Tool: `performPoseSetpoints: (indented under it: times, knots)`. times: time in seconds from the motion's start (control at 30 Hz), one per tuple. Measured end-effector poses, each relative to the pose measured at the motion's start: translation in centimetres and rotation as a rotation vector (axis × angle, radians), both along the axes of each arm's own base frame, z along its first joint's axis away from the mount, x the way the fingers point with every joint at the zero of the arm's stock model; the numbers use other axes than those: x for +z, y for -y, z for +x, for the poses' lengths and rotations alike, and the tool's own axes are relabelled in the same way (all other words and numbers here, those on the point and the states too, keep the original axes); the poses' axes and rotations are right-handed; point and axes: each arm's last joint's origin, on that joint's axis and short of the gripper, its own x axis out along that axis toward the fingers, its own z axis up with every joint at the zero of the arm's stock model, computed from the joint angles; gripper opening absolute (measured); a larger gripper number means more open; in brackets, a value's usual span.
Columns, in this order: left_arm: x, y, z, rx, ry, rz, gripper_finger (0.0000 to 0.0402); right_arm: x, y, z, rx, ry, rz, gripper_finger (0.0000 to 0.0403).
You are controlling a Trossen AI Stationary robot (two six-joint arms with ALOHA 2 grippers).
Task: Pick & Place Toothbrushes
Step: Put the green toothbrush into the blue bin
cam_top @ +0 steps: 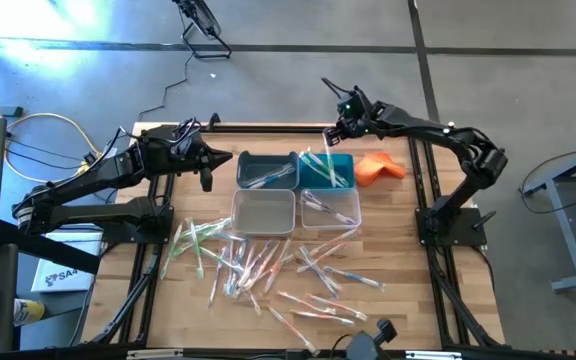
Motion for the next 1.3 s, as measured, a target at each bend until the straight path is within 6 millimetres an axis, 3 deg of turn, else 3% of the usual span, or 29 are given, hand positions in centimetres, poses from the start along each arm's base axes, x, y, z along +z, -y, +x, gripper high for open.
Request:
performPoseSetpoints:
  times: [0.63, 1.0, 1.3]
  knots:
    - [0.0, 0.0, 0.0, 0.005, 0.006, -0.024, 0.0, -7.2, 4.2, 1.5, 0.091, 0.043, 0.139, 0.0002]
    - [-0.1, 0.0, 0.0, 0.003, 0.002, -0.028, 0.0, -7.1, 4.8, 1.2, 0.317, 0.194, 0.226, 0.0002]
    - [-0.1, 0.0, 0.0, 0.003, 0.002, -0.028, 0.0, -7.0, 3.4, 2.4, 0.473, 0.256, 0.267, 0.0002]
